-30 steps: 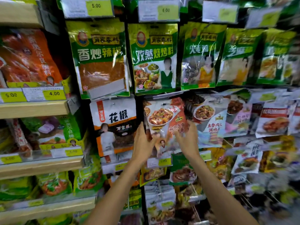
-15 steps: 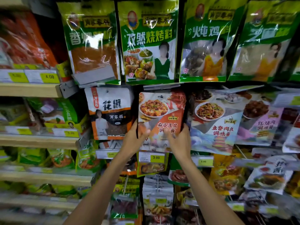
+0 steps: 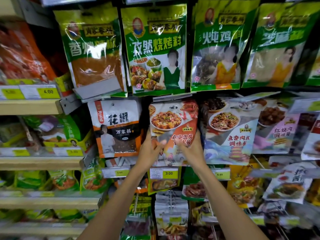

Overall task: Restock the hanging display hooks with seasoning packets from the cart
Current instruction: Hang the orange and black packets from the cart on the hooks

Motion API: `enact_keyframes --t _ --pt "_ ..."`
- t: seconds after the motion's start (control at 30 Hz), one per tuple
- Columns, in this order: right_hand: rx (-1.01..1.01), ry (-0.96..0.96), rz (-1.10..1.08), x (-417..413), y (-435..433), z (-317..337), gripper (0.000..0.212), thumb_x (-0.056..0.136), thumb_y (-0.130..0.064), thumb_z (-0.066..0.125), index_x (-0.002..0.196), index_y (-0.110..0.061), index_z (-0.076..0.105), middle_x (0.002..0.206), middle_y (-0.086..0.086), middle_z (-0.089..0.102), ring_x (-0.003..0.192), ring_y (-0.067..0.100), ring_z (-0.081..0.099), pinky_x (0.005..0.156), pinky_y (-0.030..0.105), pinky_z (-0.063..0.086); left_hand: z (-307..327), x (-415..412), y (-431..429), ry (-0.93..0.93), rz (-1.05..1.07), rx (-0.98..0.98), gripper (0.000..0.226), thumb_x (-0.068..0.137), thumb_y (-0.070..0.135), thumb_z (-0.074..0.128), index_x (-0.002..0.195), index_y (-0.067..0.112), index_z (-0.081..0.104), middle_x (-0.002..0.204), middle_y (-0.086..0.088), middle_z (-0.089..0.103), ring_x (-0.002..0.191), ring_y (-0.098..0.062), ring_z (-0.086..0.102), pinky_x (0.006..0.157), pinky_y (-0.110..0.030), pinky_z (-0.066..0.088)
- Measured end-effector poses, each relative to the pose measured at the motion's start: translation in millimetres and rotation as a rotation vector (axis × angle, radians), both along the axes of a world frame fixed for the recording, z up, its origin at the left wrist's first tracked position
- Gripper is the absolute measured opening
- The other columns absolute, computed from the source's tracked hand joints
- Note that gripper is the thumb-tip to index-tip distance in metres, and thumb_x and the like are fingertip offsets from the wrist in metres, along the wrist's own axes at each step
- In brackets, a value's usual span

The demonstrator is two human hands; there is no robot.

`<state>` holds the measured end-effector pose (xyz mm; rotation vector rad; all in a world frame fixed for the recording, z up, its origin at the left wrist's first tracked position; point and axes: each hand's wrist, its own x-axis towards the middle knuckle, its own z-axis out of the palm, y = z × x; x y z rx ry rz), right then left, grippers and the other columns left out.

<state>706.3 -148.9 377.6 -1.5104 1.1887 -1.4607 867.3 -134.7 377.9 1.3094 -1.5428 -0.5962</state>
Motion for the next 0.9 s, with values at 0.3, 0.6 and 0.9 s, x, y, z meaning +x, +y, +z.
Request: enact_keyframes --t 0.3,0.6,0.9 --pt "0.004 0.062 -0.108 8 -25 1 0.088 0.082 -0.026 0.074 0.150 -0.012 0.020 0.140 0.007 0.048 0.126 0.020 0.049 0.099 0.029 0.041 6 -11 -18 0.054 0.059 -0.122 0.071 0.091 0.023 0.061 0.149 0.014 0.022 0.147 -0.005 0.041 0.135 -0.020 0.039 0.108 -0.039 0.037" --pt "0.014 0.107 -0.155 3 -24 -6 0.090 0.082 -0.027 0.075 0.150 -0.011 0.020 0.147 0.009 0.042 0.132 0.023 0.044 0.106 0.034 0.039 -10 6 -18 -0.073 -0.050 -0.015 0.109 0.072 0.033 0.081 0.151 0.026 0.005 0.135 0.000 0.051 0.110 -0.009 0.056 0.087 -0.015 0.045" --pt "0.059 0.165 -0.217 9 -25 2 0.096 0.081 -0.037 0.073 0.152 -0.010 0.014 0.151 0.011 0.036 0.138 0.027 0.037 0.111 0.047 0.034 -16 -7 -31 -0.090 0.077 -0.002 0.094 0.077 0.024 0.078 0.148 0.009 0.018 0.139 -0.017 0.046 0.124 -0.032 0.047 0.099 -0.044 0.043"
